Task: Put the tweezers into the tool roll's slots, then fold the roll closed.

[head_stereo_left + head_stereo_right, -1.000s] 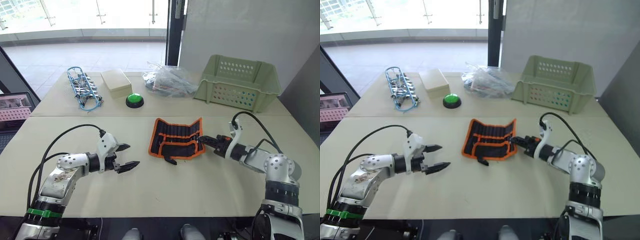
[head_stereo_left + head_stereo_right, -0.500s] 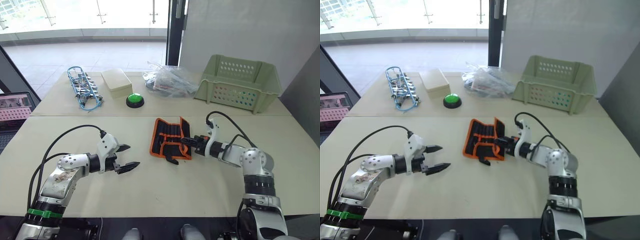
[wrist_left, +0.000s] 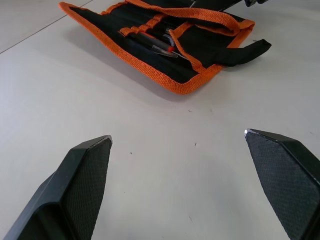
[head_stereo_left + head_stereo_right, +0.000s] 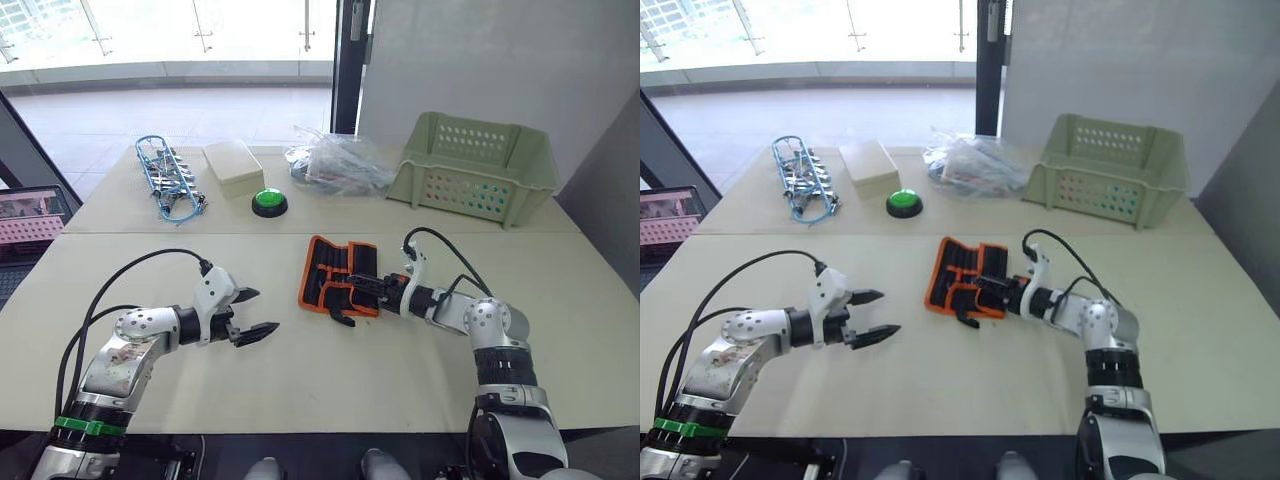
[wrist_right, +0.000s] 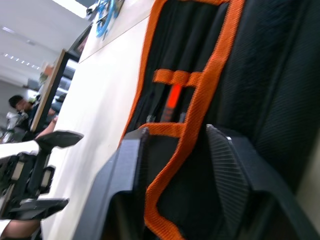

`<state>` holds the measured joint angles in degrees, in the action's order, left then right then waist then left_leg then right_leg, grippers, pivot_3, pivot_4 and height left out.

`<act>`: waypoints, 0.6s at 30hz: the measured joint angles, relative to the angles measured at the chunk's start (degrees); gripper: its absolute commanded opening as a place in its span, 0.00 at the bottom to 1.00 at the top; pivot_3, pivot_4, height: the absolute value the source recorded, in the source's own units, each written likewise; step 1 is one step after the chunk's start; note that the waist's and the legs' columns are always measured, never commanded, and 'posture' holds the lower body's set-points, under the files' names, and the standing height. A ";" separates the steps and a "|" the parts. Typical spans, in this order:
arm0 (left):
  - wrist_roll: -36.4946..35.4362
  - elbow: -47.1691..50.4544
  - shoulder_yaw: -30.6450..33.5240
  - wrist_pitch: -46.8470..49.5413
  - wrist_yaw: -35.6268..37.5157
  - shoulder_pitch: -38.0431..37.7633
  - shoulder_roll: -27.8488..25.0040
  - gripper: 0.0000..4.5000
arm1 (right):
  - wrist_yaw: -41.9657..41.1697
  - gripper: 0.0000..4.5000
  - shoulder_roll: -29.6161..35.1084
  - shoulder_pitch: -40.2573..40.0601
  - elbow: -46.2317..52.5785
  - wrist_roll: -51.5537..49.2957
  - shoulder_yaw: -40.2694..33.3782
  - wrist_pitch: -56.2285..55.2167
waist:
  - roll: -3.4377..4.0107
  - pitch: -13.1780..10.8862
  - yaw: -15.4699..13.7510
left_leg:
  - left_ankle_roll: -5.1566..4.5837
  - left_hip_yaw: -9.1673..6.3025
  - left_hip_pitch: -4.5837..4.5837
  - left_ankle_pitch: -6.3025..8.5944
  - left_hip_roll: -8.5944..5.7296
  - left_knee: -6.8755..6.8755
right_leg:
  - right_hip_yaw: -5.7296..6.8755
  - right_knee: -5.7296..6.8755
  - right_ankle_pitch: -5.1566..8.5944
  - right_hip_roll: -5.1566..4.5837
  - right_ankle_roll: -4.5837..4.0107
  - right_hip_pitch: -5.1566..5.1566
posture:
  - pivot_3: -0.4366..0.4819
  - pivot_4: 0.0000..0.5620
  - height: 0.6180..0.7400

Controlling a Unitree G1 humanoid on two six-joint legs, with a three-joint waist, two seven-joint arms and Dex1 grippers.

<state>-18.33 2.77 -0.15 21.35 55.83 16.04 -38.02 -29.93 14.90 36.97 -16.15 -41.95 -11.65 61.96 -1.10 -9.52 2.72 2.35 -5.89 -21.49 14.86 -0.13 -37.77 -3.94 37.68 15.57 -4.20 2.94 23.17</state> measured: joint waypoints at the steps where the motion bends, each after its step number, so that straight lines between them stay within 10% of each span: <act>1: 0.00 -0.01 0.00 0.00 0.01 0.19 0.00 1.00 | -0.78 0.74 0.28 0.00 0.45 0.00 0.25 0.15 | 0.00 0.00 0.02 | 0.00 0.00 -0.03 0.00 0.00 0.00 | 0.00 0.00 0.00 0.00 0.00 0.03 | 0.48 0.27 1.00; 4: 0.02 -0.03 -0.02 -0.02 0.06 0.39 0.01 1.00 | -4.81 0.96 2.53 -0.42 3.29 1.32 2.98 -2.50 | 0.02 -0.01 -0.01 | 0.00 0.00 -0.14 0.00 -0.02 0.00 | 0.00 -0.04 0.00 -0.03 0.00 0.09 | 0.48 0.27 1.00; 10: -0.15 -0.11 0.02 0.28 -0.01 0.43 0.23 1.00 | -13.79 0.96 10.89 -4.11 11.46 11.72 10.88 -20.42 | 0.01 -0.02 -0.17 | 0.00 0.00 -0.24 0.00 -0.06 -0.02 | 0.02 -0.13 0.00 -0.09 0.01 0.10 | 0.48 0.27 1.00; 18: -6.63 0.17 2.37 7.90 -1.59 0.72 3.36 1.00 | -18.16 0.39 13.76 -9.95 12.26 20.58 14.77 -35.05 | 0.00 -0.02 -0.04 | 0.00 0.00 -0.22 0.00 -0.04 -0.03 | 0.02 -0.11 0.00 -0.07 0.01 0.10 | 0.48 0.27 1.00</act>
<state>-24.97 2.95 2.22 29.25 54.24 16.76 -34.66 -48.09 28.66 27.03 -3.89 -21.37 3.12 26.91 -1.10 -9.54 2.68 2.35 -5.90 -21.71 14.86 -0.17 -37.80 -3.92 37.57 15.58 -4.26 2.94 23.27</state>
